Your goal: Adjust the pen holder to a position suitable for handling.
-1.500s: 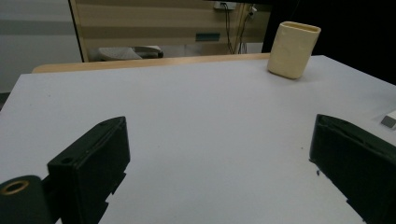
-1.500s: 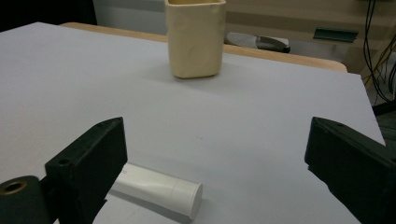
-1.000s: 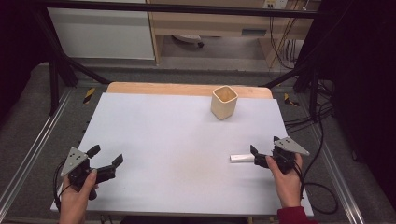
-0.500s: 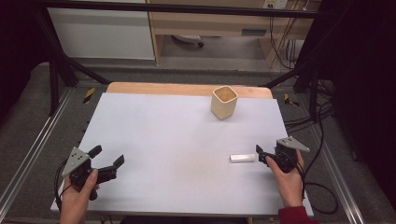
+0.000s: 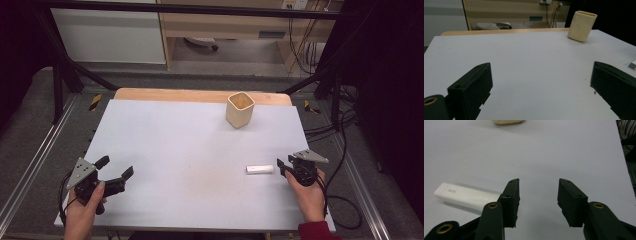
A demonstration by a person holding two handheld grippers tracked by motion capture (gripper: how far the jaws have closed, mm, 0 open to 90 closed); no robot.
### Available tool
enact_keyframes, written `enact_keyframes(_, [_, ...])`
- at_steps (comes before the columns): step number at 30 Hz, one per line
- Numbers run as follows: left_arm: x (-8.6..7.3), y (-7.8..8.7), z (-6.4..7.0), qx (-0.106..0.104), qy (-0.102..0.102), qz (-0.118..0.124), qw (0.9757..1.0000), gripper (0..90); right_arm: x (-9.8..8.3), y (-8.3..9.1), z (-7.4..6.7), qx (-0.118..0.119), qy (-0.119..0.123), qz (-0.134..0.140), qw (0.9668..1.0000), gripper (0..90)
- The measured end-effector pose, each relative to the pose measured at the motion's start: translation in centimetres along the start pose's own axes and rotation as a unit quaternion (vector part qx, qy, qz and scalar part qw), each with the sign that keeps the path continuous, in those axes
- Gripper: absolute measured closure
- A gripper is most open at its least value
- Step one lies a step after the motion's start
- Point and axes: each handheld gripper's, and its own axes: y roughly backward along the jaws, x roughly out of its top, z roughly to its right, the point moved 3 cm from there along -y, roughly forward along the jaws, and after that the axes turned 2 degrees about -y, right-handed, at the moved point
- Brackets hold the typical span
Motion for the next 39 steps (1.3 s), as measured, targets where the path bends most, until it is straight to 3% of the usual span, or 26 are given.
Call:
enact_keyframes(8, [0.0, 0.0, 0.0, 0.000, 0.000, -0.001, 1.0000, 4.0, -0.1, 0.1, -0.4, 0.015, 0.014, 0.002, 0.9998, 69.8])
enact_keyframes(15, [0.0, 0.0, 0.0, 0.000, -0.001, -0.001, 1.0000, 4.0, -0.1, 0.2, -0.7, 0.029, 0.022, 0.002, 0.9993, 77.5])
enact_keyframes(24, [0.0, 0.0, 0.0, 0.001, -0.002, -0.002, 1.0000, 4.1, -0.1, 0.2, -0.9, 0.038, 0.029, 0.003, 0.9989, 79.3])
enact_keyframes(39, [0.0, -0.1, 0.1, 0.000, -0.003, -0.003, 1.0000, 4.3, -0.9, -0.3, -1.4, 0.053, 0.025, -0.041, 0.9974, 86.3])
